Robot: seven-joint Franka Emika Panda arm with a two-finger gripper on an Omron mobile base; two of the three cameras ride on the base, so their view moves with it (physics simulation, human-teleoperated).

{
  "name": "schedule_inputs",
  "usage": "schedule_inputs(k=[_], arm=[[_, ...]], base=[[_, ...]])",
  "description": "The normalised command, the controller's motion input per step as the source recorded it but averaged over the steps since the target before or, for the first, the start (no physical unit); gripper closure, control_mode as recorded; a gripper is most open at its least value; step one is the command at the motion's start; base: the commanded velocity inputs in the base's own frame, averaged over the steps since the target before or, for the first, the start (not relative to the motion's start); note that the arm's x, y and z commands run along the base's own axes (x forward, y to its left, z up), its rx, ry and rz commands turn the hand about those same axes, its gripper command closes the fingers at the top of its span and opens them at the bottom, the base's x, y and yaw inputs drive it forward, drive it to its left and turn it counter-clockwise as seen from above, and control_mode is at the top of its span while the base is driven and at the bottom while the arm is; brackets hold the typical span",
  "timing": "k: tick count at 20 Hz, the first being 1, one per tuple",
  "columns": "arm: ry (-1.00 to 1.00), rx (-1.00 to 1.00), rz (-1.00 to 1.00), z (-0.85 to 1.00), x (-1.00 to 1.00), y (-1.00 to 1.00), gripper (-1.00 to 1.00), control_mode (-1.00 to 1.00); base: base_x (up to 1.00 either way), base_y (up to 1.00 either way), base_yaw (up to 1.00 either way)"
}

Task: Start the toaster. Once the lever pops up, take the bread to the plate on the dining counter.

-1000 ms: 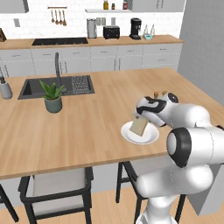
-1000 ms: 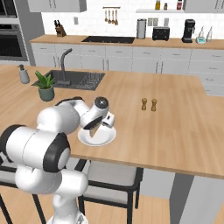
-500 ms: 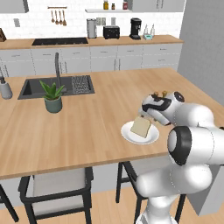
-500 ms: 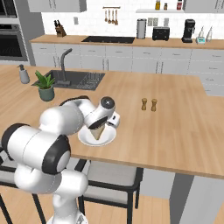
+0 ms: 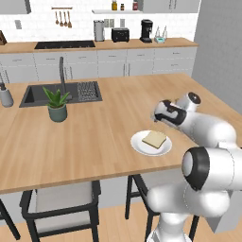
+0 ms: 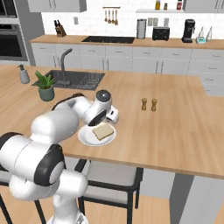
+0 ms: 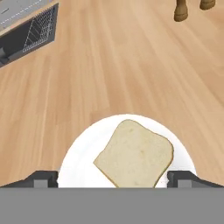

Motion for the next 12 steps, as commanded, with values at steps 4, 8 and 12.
schedule_inputs(k=[4,8,12], arm=[[0.06,-0.13,-0.10,0.45,-0.60,0.50,-1.00,-1.00],[0.09,-0.15,-0.05,0.44,-0.66,0.61,-1.00,-1.00],[0.05,-0.10,0.07,0.56,-0.92,0.37,-1.00,-1.00]], base=[[0.00,0.00,0.00],[0.00,0.00,0.00],[0.00,0.00,0.00]])
